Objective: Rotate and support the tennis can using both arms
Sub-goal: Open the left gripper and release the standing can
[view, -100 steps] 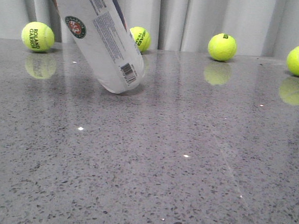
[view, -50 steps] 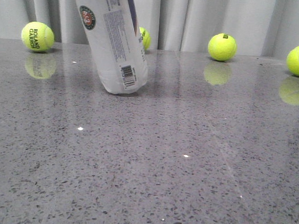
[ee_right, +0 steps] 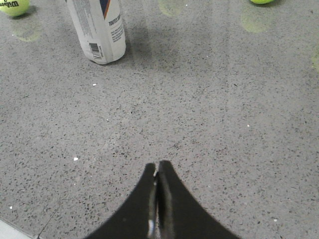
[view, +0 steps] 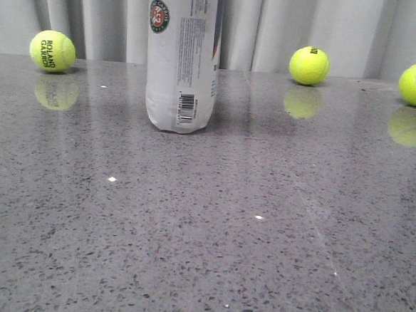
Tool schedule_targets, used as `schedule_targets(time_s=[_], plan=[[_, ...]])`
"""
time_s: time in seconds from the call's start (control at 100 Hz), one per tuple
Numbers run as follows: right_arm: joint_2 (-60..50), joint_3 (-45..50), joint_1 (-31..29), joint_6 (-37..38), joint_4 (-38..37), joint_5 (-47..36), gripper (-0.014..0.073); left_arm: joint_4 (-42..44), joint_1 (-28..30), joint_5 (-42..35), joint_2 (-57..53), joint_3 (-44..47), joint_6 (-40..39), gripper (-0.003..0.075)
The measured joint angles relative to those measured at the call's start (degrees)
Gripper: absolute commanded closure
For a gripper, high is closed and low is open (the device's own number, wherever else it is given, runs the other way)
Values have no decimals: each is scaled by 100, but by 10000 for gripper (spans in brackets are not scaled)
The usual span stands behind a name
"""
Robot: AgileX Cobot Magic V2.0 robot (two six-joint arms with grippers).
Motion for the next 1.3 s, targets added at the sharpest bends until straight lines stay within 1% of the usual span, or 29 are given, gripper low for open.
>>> schedule_targets(time_s=[0.27,0.34,0.39,0.41,0.44,0.46,0.51,0.55,0.73,0.9,0.99,1.18,1.3], plan=[[0,0,0,0,0,0,603,-13,0,0,0,-341,0,330],[0,0,0,0,0,0,603,-13,0,0,0,-479,0,346],[0,0,0,0,0,0,603,-13,0,0,-22,-530,0,398],[0,0,0,0,0,0,603,-13,0,0,-49,-539,0,433],[0,0,0,0,0,0,603,-13,0,0,-83,-539,0,505],[0,0,0,0,0,0,603,3,0,-16,-117,-539,-12,536],[0,0,0,0,0,0,603,31,0,-87,-210,-539,-53,666],[0,0,0,0,0,0,603,58,0,-155,-309,-539,-88,744],[0,0,0,0,0,0,603,212,0,-328,-815,-515,-229,740],[0,0,0,0,0,0,603,516,0,-464,-1263,-29,-407,740],[0,0,0,0,0,0,603,583,-28,-771,-1583,536,-433,740],[0,0,0,0,0,0,603,651,-92,-1719,-2495,2062,-441,740],[0,0,0,0,0,0,603,673,-92,-2116,-3135,2929,-441,740]])
